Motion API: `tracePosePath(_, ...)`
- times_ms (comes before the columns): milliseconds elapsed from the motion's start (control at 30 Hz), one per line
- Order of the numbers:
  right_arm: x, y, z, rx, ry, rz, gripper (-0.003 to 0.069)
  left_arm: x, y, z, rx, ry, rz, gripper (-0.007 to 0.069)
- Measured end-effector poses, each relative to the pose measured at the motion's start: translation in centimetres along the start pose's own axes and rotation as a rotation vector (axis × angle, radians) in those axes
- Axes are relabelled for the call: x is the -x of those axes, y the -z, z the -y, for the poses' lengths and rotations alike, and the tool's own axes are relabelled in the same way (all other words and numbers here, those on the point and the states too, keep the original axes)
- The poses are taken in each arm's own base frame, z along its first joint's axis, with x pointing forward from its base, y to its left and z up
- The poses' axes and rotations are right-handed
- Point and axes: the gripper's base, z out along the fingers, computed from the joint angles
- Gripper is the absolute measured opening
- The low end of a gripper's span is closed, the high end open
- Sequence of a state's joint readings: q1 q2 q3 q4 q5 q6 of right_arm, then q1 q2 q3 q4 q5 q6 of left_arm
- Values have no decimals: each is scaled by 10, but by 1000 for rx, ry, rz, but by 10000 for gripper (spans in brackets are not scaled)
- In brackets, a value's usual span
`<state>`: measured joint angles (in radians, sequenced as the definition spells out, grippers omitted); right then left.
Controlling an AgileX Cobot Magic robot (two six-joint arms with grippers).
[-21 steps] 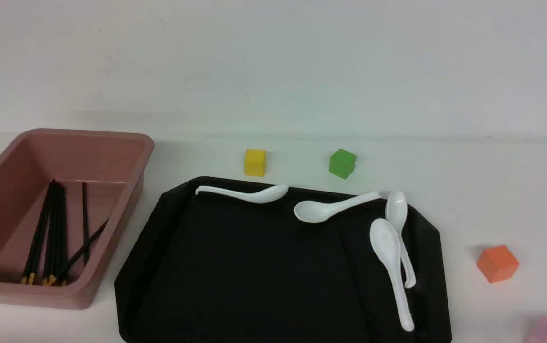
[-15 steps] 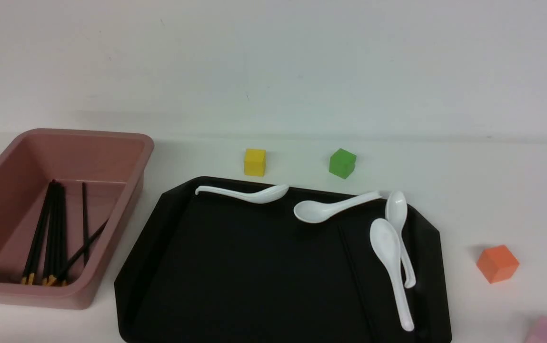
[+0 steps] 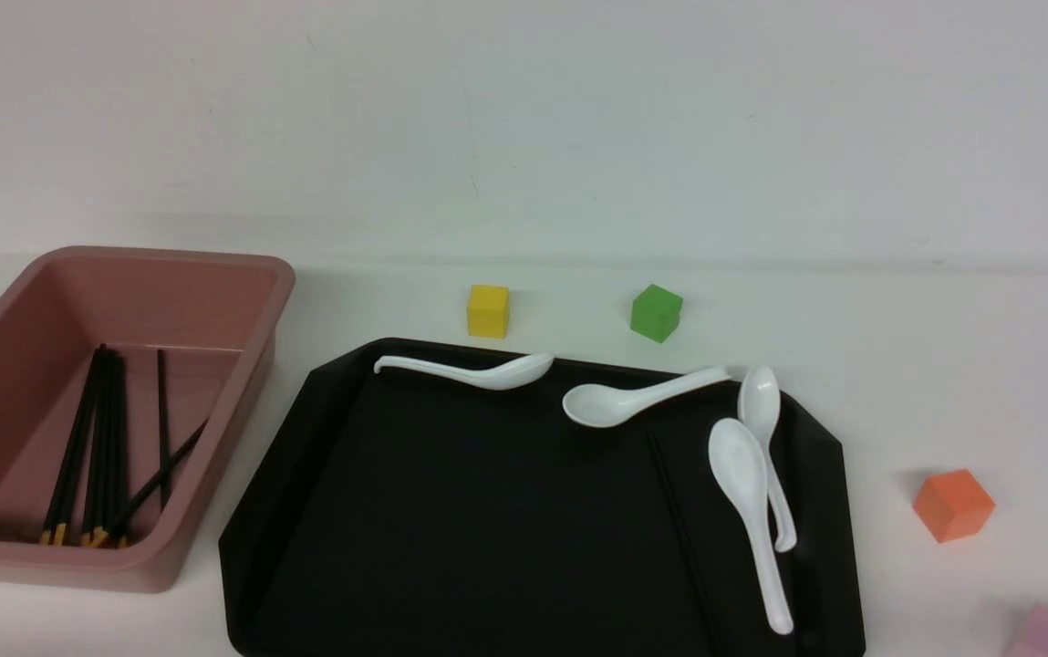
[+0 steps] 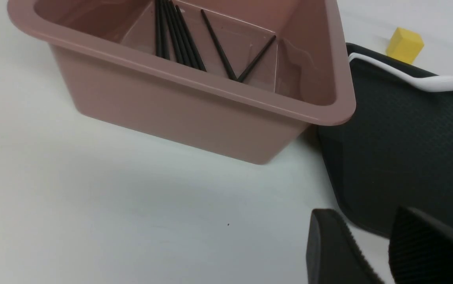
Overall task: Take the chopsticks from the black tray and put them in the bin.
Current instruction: Use the right arm to grab a pair of chopsticks
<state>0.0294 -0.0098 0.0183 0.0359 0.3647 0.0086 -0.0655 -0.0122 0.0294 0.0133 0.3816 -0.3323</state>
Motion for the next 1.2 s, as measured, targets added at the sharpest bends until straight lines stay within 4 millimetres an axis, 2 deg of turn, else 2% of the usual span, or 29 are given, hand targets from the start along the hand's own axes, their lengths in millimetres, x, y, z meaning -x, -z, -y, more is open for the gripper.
tracePosePath(667,1,0,0,3,-22,11,221,0,0,0,0,0,0,239)
tracePosePath(800,2,0,-6,70,-332,23,225,0,0,0,0,0,0,239)
tracePosePath(833,3,0,-10,121,-562,13,227,0,0,0,0,0,0,239)
tracePosePath(933,6,1,-16,198,-893,-9,232,0,0,0,0,0,0,239)
tracePosePath(1067,8,2,-19,244,-1058,-19,232,0,0,0,0,0,0,239)
tracePosePath(1200,10,3,-21,269,-1048,-17,232,0,0,0,0,0,0,239)
